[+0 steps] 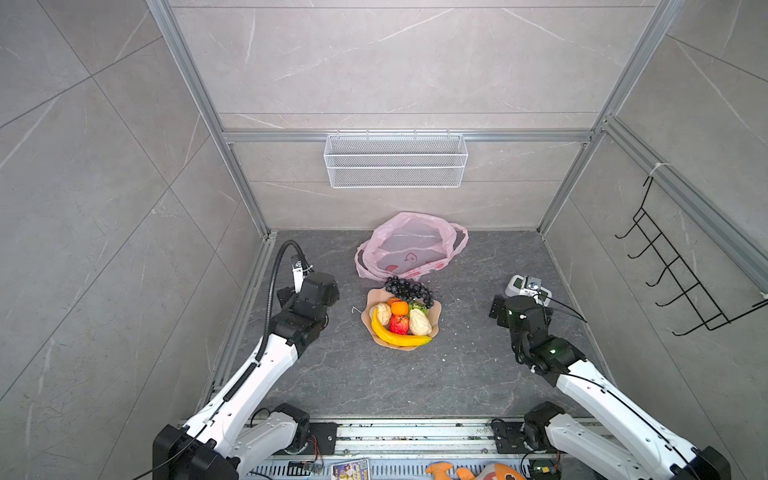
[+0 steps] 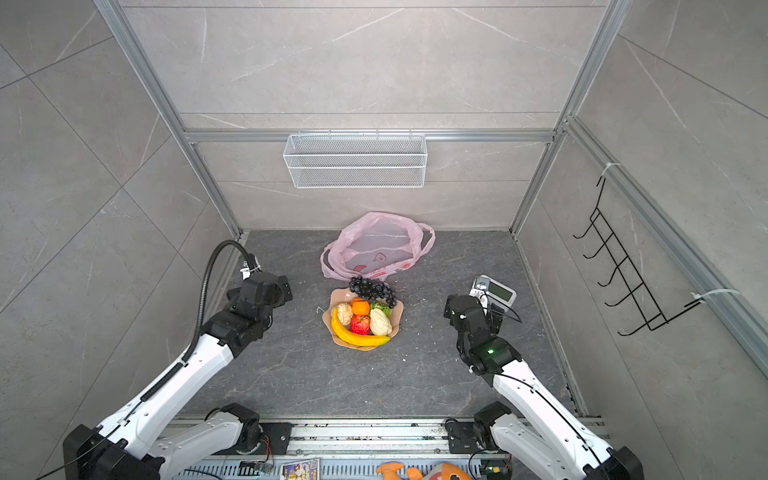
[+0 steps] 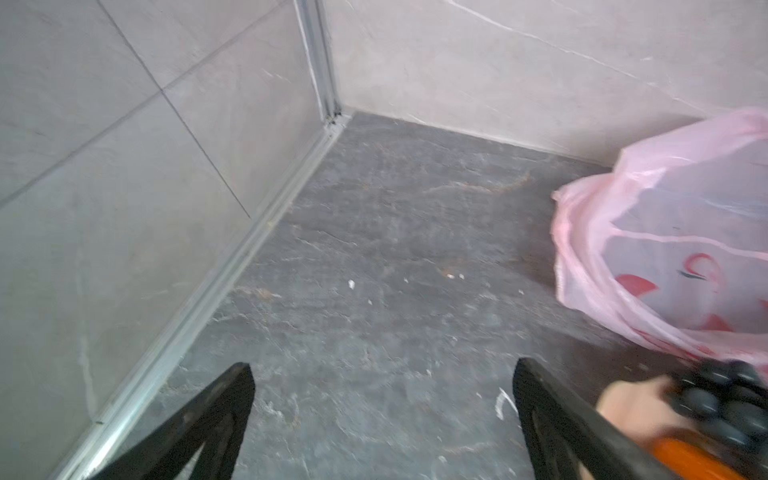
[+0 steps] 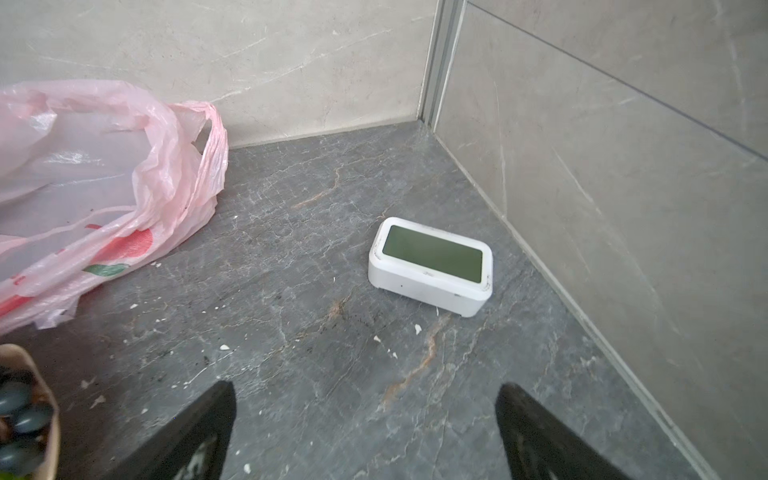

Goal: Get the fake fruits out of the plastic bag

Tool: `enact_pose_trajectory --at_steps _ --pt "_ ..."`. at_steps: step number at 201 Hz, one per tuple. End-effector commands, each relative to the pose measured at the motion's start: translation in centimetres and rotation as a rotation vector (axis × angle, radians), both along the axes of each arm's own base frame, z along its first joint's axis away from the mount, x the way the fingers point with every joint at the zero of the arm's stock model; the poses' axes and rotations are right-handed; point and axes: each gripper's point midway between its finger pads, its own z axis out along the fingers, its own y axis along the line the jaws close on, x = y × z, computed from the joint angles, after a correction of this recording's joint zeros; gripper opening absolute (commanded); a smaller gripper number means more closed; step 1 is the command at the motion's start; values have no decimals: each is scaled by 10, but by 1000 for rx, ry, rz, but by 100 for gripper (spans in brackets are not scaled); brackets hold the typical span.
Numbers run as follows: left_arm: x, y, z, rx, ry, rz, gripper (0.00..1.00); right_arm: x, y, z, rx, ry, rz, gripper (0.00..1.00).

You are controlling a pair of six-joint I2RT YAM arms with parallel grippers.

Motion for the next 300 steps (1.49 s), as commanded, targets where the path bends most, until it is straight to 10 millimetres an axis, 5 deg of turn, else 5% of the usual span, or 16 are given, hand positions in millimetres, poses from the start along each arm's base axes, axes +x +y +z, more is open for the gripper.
enact_pose_trajectory --at_steps 1,77,112,129,181,229,300 --pt "10 23 5 168 -111 95 100 13 -3 2 -89 -70 8 100" --pt "27 68 -98 173 7 113 100 45 -12 -52 -140 -28 2 100" --pt "42 60 -94 148 -82 -1 100 58 -18 -64 -115 -66 8 100" --pt "51 47 -111 87 -101 -117 100 65 -17 -61 -115 -101 36 100" --pt "64 55 -119 -6 -53 -146 100 80 -15 -74 -39 -139 140 100" --pt "59 57 -125 -13 -106 -152 100 85 -18 -93 35 -99 197 100" --pt "58 57 -126 -18 -92 -150 100 87 -19 -90 41 -117 199 100"
